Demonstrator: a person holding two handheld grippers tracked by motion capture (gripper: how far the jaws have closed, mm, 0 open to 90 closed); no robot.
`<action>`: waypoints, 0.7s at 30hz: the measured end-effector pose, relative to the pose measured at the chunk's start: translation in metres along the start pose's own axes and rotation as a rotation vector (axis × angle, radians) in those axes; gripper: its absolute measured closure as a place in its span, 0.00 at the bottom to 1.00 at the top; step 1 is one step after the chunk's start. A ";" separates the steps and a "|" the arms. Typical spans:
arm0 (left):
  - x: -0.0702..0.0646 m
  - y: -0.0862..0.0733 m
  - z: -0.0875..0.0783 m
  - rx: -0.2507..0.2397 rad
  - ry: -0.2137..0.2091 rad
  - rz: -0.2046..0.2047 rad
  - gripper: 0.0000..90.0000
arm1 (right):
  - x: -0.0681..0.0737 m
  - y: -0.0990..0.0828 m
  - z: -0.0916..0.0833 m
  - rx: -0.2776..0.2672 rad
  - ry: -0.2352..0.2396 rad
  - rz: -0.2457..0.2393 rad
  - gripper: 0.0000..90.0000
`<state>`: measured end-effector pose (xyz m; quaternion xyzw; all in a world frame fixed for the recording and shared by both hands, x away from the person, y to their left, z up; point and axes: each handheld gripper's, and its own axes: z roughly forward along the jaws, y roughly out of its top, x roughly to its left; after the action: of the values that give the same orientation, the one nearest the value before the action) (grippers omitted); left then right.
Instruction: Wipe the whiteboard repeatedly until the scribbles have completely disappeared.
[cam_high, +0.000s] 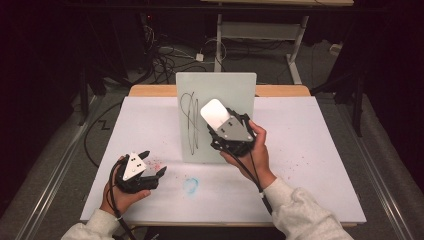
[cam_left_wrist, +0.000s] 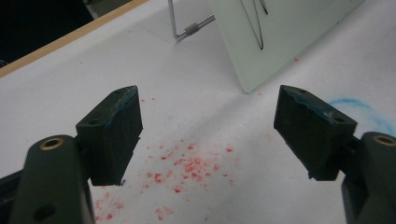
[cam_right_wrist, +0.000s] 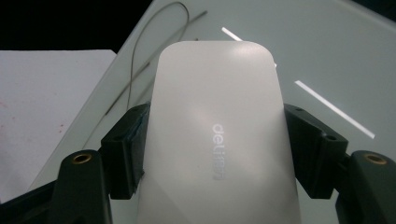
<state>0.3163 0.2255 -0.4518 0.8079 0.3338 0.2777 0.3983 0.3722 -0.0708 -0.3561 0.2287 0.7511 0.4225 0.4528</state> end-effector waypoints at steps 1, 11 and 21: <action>0.000 0.000 0.000 0.000 0.000 0.000 0.25 | 0.000 0.000 0.000 0.000 0.000 0.000 0.34; 0.000 -0.002 -0.001 -0.002 -0.020 0.000 0.25 | 0.026 0.029 0.038 -0.019 -0.087 -0.122 0.34; 0.001 -0.002 -0.003 -0.010 -0.023 -0.001 0.25 | 0.048 0.007 0.048 0.030 -0.071 -0.188 0.34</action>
<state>0.3135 0.2287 -0.4518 0.8089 0.3282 0.2698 0.4063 0.3907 -0.0112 -0.3847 0.1788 0.7589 0.3585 0.5134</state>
